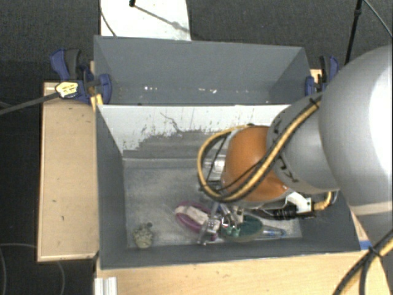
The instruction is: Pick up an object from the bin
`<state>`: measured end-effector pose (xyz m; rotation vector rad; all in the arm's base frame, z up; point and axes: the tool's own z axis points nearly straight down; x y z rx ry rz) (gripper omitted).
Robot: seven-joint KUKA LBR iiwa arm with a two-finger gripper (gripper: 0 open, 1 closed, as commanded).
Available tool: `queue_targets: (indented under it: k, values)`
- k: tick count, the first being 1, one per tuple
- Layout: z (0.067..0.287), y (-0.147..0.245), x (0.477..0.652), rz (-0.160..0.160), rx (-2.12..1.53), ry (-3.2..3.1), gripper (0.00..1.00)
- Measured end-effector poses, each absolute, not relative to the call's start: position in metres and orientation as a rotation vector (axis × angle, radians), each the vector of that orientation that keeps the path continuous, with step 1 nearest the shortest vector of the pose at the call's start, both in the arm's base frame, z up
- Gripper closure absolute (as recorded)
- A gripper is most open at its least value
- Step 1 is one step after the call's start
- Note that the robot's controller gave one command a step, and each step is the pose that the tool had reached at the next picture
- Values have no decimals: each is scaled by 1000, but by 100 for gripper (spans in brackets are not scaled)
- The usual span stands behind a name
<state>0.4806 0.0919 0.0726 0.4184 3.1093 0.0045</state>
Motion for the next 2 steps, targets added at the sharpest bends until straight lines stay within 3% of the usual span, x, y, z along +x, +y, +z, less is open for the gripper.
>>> queue_targets:
  k: [1, 2]
  values:
    - [75, 91, 483, 5, 424, 3102, 100]
    - [123, 91, 484, 3, 421, 3110, 100]
